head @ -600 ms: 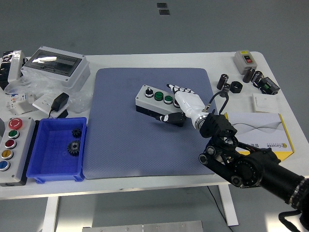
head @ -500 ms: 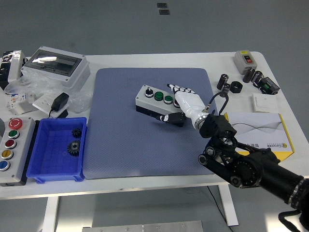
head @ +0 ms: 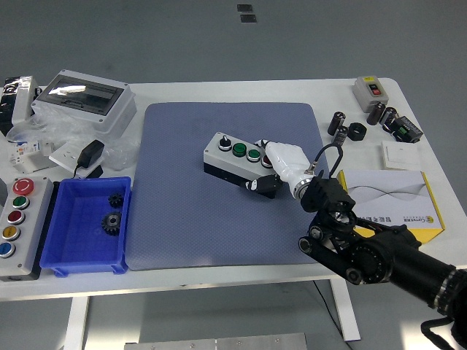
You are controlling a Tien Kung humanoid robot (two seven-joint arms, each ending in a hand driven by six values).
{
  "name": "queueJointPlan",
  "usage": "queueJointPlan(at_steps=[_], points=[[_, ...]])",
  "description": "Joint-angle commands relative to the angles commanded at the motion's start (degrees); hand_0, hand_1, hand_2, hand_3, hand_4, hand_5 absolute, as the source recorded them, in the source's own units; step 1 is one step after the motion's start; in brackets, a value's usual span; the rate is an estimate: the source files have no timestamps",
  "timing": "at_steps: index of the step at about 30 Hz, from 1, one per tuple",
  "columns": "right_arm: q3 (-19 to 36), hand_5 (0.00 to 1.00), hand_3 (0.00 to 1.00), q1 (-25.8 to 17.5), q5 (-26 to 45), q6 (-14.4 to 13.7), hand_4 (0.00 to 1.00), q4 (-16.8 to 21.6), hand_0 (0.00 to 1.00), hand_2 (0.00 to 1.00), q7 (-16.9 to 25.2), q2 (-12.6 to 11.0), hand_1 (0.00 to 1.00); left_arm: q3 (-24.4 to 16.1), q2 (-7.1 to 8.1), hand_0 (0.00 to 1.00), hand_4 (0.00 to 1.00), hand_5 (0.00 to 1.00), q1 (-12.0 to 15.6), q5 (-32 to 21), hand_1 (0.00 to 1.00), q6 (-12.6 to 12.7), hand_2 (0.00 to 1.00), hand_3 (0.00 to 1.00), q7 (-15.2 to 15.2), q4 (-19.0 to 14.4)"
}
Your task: Pick up the button,place it on the desk,press the button,press the button
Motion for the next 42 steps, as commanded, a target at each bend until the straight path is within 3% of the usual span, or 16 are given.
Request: queueJointPlan(at_steps=[4,5,10,11,16,17,22,28,29,34,35,42], points=[[-0.07,0.206,0.593,-0.12,-0.95,-1.34,0.533,0.36,0.181,0.442,0.32,-0.19,0.385,0.4,-0.03,0.614,0.633,0.156,0.02,-0.42,0.514,-0.03,0.529,0.602,-0.23,0.0],[0.12,0.166,0.572,-0.19,-1.2,-1.79,0.465,0.76,0.158,0.418,0.66,-0.39,0.363,0.41,-0.05,0.615,0.632,0.156,0.01,-0.44,0.514,-0.03,0.529,0.601,-0.28,0.0],[1.81,0.166,0.572,-0.73,0.21,-2.57,0.465,5.12,0.158,0.418,4.37,-2.89,0.363,0.39,-0.13,0.615,0.632,0.156,0.05,-0.55,0.514,-0.02,0.529,0.601,-0.41,0.0],[2.16,0.002,0.505,-0.9,1.2,-2.24,0.299,6.45,0.141,0.381,5.61,-3.8,0.347,0.38,-0.15,0.614,0.632,0.158,0.07,-0.56,0.515,-0.01,0.529,0.601,-0.42,0.0],[0.1,0.002,0.505,-0.63,3.93,2.99,0.299,13.64,0.141,0.381,11.77,-8.84,0.347,0.05,-0.17,0.614,0.632,0.158,0.24,-0.31,0.515,0.04,0.529,0.601,-0.38,0.0],[-0.76,0.002,0.44,-0.42,3.88,4.25,0.247,14.93,0.131,0.355,12.74,-9.47,0.328,-0.03,-0.15,0.614,0.632,0.156,0.23,-0.2,0.515,0.04,0.53,0.602,-0.38,0.0],[-3.22,0.002,0.44,-0.23,2.63,9.8,0.247,20.49,0.131,0.355,15.0,-10.71,0.328,-0.23,-0.15,0.614,0.632,0.156,0.06,0.14,0.515,0.03,0.53,0.602,-0.56,0.0],[-3.34,0.002,0.428,-2.45,0.26,8.42,0.245,19.09,0.143,0.346,14.49,-9.64,0.333,-0.4,-0.29,0.614,0.632,0.159,0.14,0.31,0.516,0.11,0.53,0.602,-0.55,0.0],[-3.12,0.002,0.469,-2.92,-0.26,8.01,0.338,18.72,0.256,0.381,14.27,-9.32,0.384,-0.38,-0.32,0.614,0.634,0.169,0.18,0.29,0.516,0.12,0.53,0.601,-0.54,0.0],[-2.94,0.002,0.469,-4.59,-2.83,5.71,0.338,17.03,0.256,0.381,13.15,-8.03,0.384,-0.15,-0.39,0.614,0.634,0.169,0.26,-0.02,0.516,0.14,0.53,0.601,-0.65,0.0],[-2.85,0.002,0.513,-4.74,-3.49,5.39,0.412,16.82,0.394,0.407,12.99,-7.93,0.44,-0.01,-0.37,0.614,0.637,0.176,0.31,-0.23,0.517,0.15,0.53,0.602,-0.71,0.0],[-2.16,0.002,0.523,-5.15,-5.24,5.56,0.434,16.27,0.39,0.415,12.16,-7.71,0.453,0.27,-0.36,0.614,0.638,0.181,0.44,-0.64,0.518,0.14,0.53,0.601,-0.74,0.0]])
